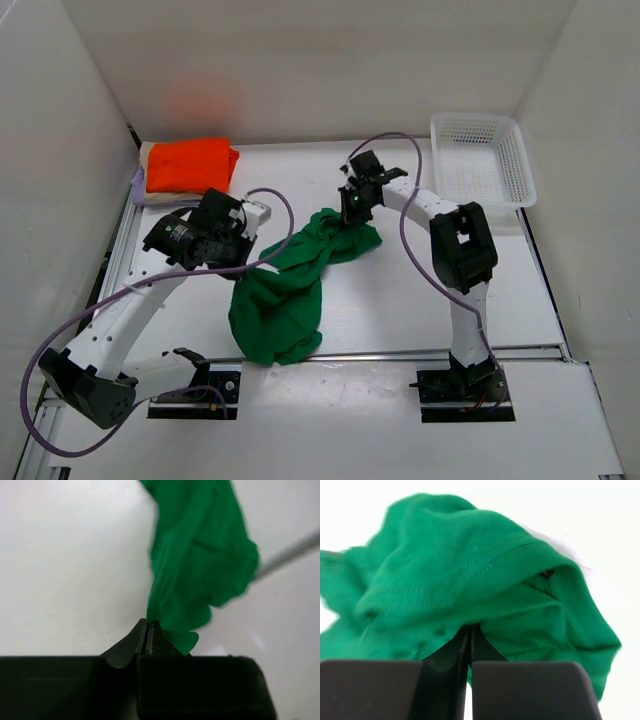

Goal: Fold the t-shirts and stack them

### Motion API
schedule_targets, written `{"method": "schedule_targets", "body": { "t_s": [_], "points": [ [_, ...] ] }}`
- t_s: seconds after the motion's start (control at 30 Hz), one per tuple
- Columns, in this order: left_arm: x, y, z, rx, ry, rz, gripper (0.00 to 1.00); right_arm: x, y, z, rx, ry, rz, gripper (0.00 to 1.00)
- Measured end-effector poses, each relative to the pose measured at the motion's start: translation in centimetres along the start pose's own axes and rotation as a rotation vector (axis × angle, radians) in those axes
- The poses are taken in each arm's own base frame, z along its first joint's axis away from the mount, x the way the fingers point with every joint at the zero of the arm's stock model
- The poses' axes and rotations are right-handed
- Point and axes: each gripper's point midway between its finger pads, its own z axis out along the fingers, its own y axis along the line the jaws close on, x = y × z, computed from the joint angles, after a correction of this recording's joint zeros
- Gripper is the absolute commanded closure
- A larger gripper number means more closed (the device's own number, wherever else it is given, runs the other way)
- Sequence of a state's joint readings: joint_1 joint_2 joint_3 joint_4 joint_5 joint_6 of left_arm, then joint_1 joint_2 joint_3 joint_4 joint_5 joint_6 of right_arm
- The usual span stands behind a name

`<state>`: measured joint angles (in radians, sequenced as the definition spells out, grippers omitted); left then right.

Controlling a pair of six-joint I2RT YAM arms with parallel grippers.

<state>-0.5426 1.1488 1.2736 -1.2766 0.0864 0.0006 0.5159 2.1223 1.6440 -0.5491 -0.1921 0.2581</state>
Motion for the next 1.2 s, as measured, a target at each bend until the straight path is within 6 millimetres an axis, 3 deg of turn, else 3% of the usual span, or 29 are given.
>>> {"method": "schedule_targets", "body": {
  "t_s": [0.07,0.13,0.17,0.27,0.33,0.4,0.47,0.53,0.6,0.67,0.77,0.83,0.93,0.97,1.0,1.03,1.1,1.13,1.2],
  "points": [
    [-1.4,2.5,0.2,-0.089,-0.060,-0.049,0.90,-2.2,0.2,-1.8,-0.053,-0.041,0.078,1.00],
    [-3.6,6.0,0.0,-0.198,-0.146,-0.122,0.90,-6.9,-0.2,-4.9,-0.101,-0.150,0.179,1.00],
    [-4.8,7.8,-0.4,-0.248,-0.180,-0.161,0.90,-10.2,-0.7,-7.3,-0.125,-0.235,0.232,1.00],
    [-11.2,14.2,-3.2,-0.404,-0.320,-0.271,0.90,-20.1,-3.7,-17.5,-0.186,-0.572,0.365,1.00],
    [-17.5,19.1,-6.7,-0.498,-0.484,-0.328,0.90,-23.8,-5.4,-25.4,-0.210,-0.778,0.404,1.00],
    [-22.5,23.1,-10.6,-0.564,-0.654,-0.363,0.90,-25.0,-5.5,-33.0,-0.238,-0.939,0.406,1.00],
    [-25.7,24.8,-14.0,-0.590,-0.785,-0.362,0.90,-24.6,-2.5,-38.6,-0.287,-1.036,0.357,1.00],
    [-26.9,24.7,-16.4,-0.599,-0.861,-0.350,0.90,-23.3,1.1,-42.5,-0.337,-1.105,0.286,1.00],
    [-26.8,23.4,-18.0,-0.586,-0.902,-0.331,0.90,-20.2,3.8,-44.1,-0.361,-1.118,0.246,1.00],
    [-25.4,21.7,-17.9,-0.559,-0.896,-0.316,0.90,-16.9,4.5,-43.5,-0.346,-1.106,0.243,1.00],
    [-21.2,18.8,-14.5,-0.505,-0.803,-0.301,0.90,-10.9,3.9,-38.5,-0.290,-1.017,0.286,1.00],
    [-17.8,17.5,-10.7,-0.476,-0.704,-0.300,0.90,-6.6,2.6,-32.8,-0.240,-0.912,0.337,1.00],
    [-11.6,16.9,-4.0,-0.457,-0.514,-0.322,0.90,2.6,0.0,-21.9,-0.116,-0.655,0.439,0.94],
    [-9.0,16.6,-1.4,-0.452,-0.428,-0.331,0.90,6.5,-1.0,-18.4,-0.062,-0.545,0.477,0.88],
    [-6.4,16.4,0.9,-0.446,-0.345,-0.340,0.90,10.5,-2.0,-15.5,-0.007,-0.434,0.511,0.73],
    [-4.1,16.1,2.9,-0.438,-0.271,-0.347,0.90,13.8,-2.8,-13.5,0.039,-0.343,0.542,0.63],
    [1.0,15.1,6.3,-0.419,-0.124,-0.354,0.90,20.3,-5.0,-11.2,0.158,-0.178,0.594,0.51],
    [2.9,14.6,7.3,-0.412,-0.069,-0.356,0.90,22.3,-5.8,-11.0,0.211,-0.126,0.613,0.50],
    [6.3,13.7,8.6,-0.401,0.019,-0.359,0.90,24.1,-6.9,-11.5,0.282,-0.091,0.618,0.48]
  ]
}}
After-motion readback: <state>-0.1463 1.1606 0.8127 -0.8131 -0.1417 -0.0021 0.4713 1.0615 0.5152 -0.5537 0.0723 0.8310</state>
